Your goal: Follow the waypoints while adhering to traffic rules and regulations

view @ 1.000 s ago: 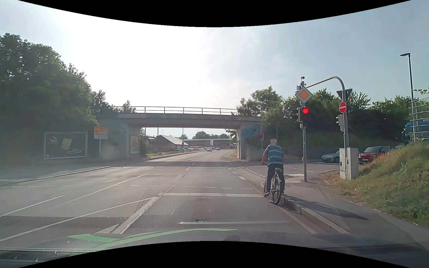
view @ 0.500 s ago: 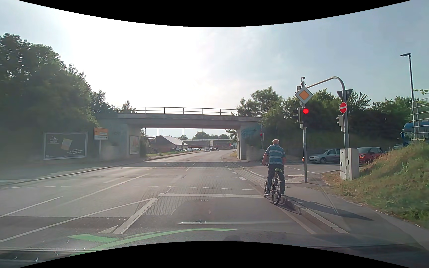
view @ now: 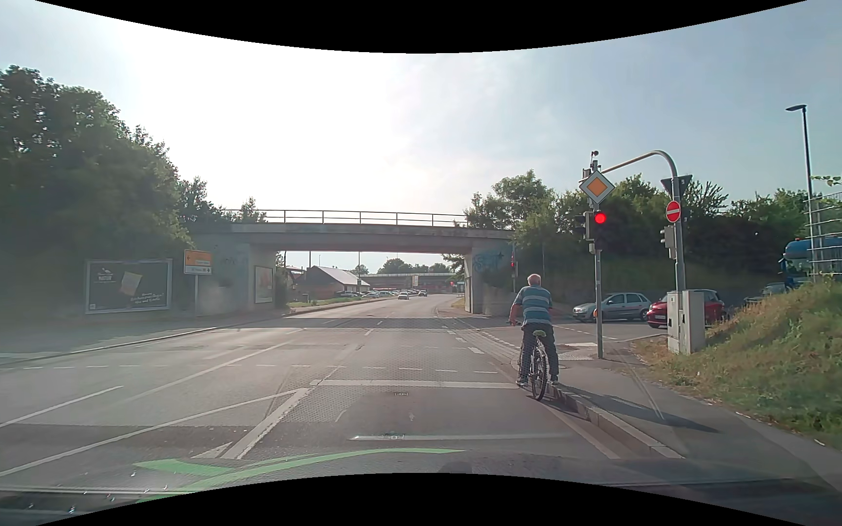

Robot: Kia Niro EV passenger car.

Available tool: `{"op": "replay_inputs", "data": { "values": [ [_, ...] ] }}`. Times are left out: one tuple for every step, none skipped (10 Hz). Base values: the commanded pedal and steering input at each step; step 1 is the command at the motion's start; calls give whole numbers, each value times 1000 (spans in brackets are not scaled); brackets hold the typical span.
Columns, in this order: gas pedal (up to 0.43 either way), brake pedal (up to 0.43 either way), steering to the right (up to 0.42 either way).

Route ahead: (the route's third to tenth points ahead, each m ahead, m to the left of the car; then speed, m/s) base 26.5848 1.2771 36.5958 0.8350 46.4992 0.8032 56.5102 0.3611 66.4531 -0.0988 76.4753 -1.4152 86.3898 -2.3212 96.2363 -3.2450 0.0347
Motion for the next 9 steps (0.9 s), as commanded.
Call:
{"op": "replay_inputs", "data": {
  "values": [
    [0, 262, 2],
    [0, 262, 2],
    [0, 262, 2],
    [0, 262, 2],
    [0, 268, 2],
    [0, 268, 2],
    [0, 274, 2],
    [0, 280, 2],
    [0, 280, 2]
  ]
}}
